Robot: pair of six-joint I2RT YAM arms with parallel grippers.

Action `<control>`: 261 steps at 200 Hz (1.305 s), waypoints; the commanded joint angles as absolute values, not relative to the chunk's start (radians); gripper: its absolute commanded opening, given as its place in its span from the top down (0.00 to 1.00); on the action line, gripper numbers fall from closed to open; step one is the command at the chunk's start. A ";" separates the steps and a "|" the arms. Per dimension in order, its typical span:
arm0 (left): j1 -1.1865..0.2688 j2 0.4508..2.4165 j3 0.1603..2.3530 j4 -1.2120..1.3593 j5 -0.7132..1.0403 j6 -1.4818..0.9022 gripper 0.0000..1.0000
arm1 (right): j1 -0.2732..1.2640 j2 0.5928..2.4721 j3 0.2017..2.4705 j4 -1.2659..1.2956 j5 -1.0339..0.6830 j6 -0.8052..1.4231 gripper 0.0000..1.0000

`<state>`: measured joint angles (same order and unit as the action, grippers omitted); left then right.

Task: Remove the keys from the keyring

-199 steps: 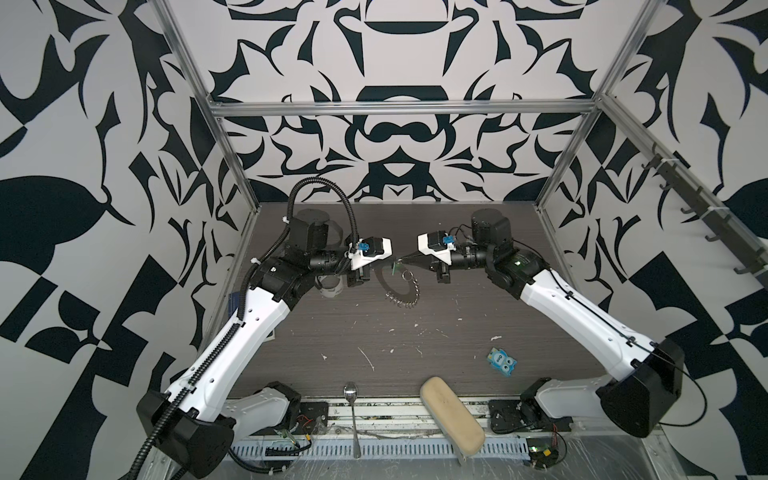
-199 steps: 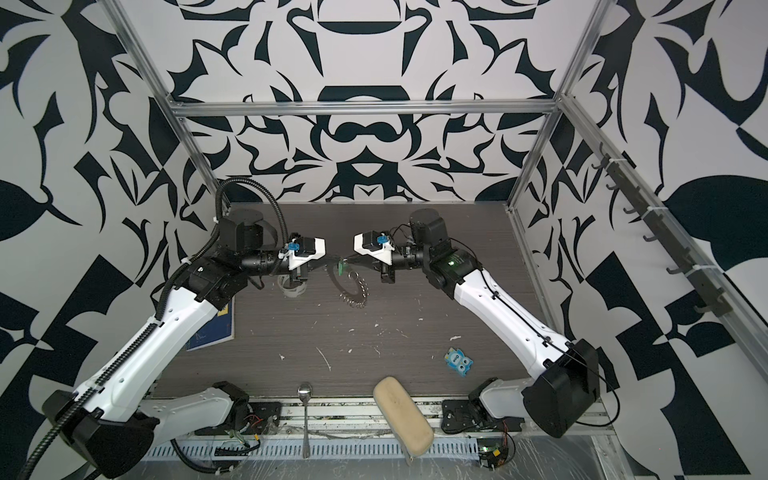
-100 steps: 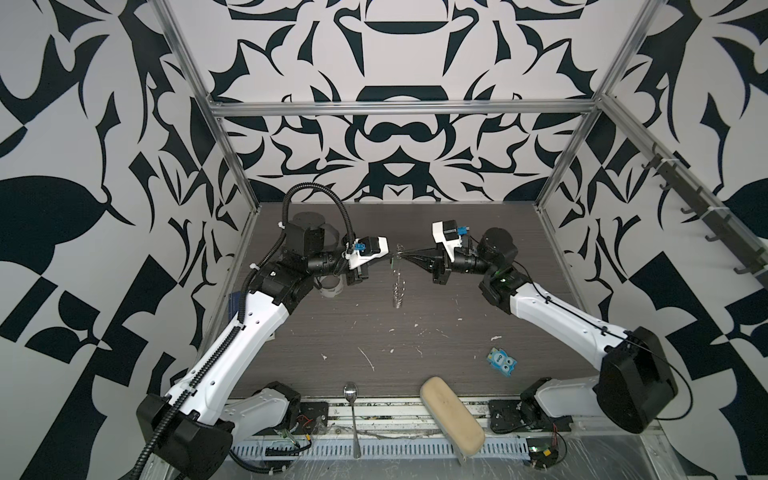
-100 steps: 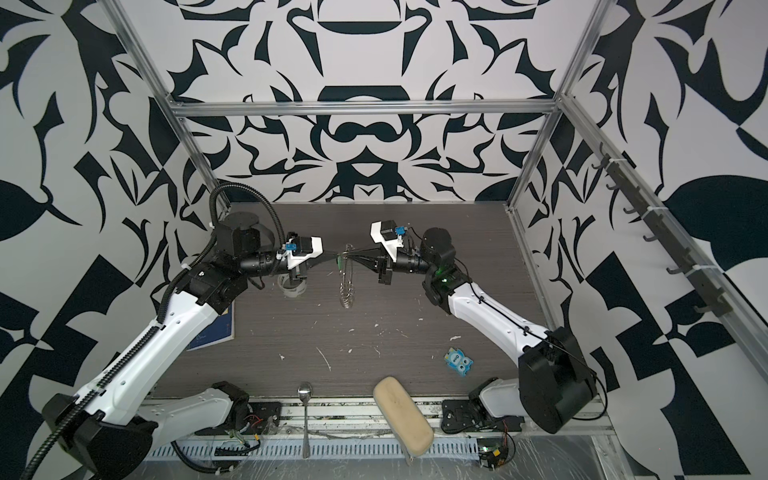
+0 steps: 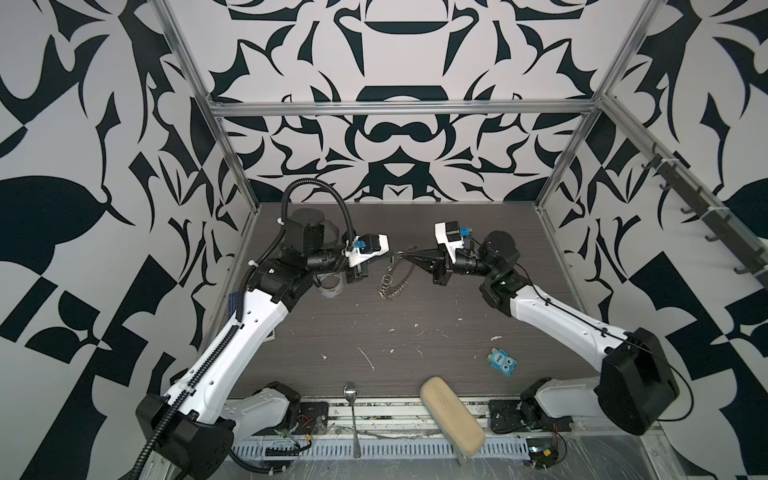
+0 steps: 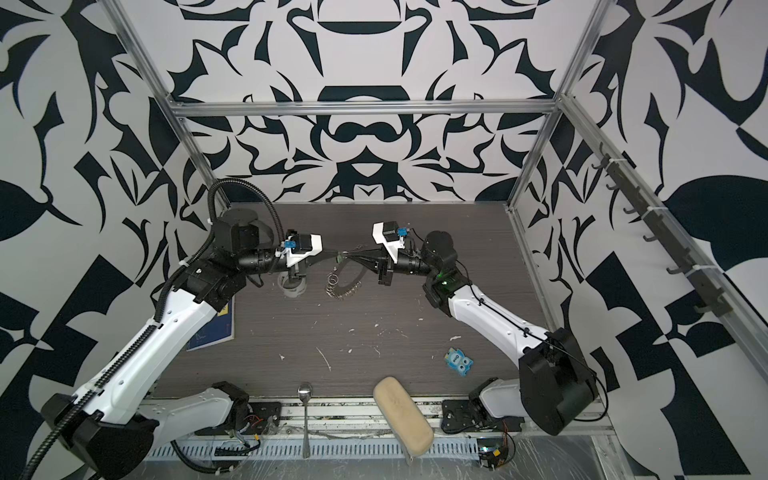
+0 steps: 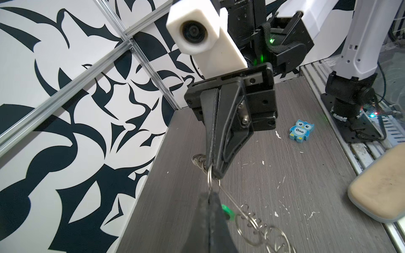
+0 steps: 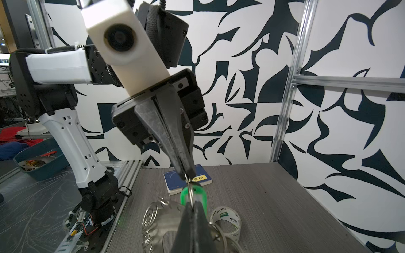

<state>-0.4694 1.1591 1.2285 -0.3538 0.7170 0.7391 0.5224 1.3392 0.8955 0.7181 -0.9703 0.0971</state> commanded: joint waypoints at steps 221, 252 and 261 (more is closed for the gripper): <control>-0.448 1.169 1.310 -0.424 0.739 0.788 1.00 | 0.527 1.364 1.274 -0.049 -0.951 -0.531 0.67; -0.448 1.173 1.315 -0.431 0.744 0.788 1.00 | 0.535 1.397 1.334 -0.119 -0.964 -0.596 0.65; -0.447 1.174 1.316 -0.433 0.746 0.788 1.00 | 0.539 1.407 1.347 -0.141 -0.969 -0.614 0.65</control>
<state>-0.4515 1.1877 1.2789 -0.4156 0.7193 0.7757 0.5278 1.3960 1.2850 -0.0494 -0.9424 -0.5220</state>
